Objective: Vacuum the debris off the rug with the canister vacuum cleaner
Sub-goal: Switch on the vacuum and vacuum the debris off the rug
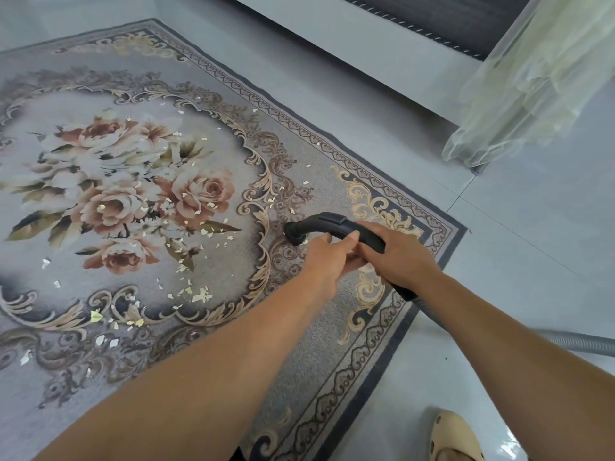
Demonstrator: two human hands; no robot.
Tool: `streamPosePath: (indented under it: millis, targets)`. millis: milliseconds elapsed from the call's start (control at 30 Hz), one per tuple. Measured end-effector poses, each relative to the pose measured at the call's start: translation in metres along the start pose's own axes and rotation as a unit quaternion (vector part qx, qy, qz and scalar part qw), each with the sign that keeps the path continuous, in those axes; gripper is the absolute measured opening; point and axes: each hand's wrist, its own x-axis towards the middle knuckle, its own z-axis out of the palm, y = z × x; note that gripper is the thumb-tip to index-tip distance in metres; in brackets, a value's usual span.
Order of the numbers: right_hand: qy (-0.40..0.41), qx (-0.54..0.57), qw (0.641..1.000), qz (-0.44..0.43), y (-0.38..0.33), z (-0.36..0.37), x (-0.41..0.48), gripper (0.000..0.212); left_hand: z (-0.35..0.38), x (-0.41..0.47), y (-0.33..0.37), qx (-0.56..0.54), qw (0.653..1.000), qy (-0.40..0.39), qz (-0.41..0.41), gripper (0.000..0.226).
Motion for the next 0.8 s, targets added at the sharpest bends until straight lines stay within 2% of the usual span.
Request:
streamPosePath:
  millis: [67,167,267,467,800]
  targets:
    - [0.008,0.008,1.0,0.004,-0.007,0.005,0.007,0.044,-0.002,0.003,0.005,-0.017,1.0,0.005,0.013,0.059]
    - [0.031,0.039,0.999,0.01,-0.02,0.015,0.022,0.044,-0.005,0.004,0.011,-0.026,0.999,-0.004,0.045,0.044]
    - [0.055,0.046,0.997,0.028,-0.029,0.022,0.034,0.048,-0.004,0.008,0.015,-0.036,0.998,-0.013,0.058,0.043]
    - [0.037,0.035,0.997,0.051,-0.026,0.021,0.031,0.046,0.001,0.013,0.007,-0.031,0.999,-0.004,0.044,0.043]
    - [0.041,0.049,0.997,0.04,0.029,0.004,-0.01,0.044,0.024,0.002,-0.024,0.032,0.997,-0.065,0.01,0.034]
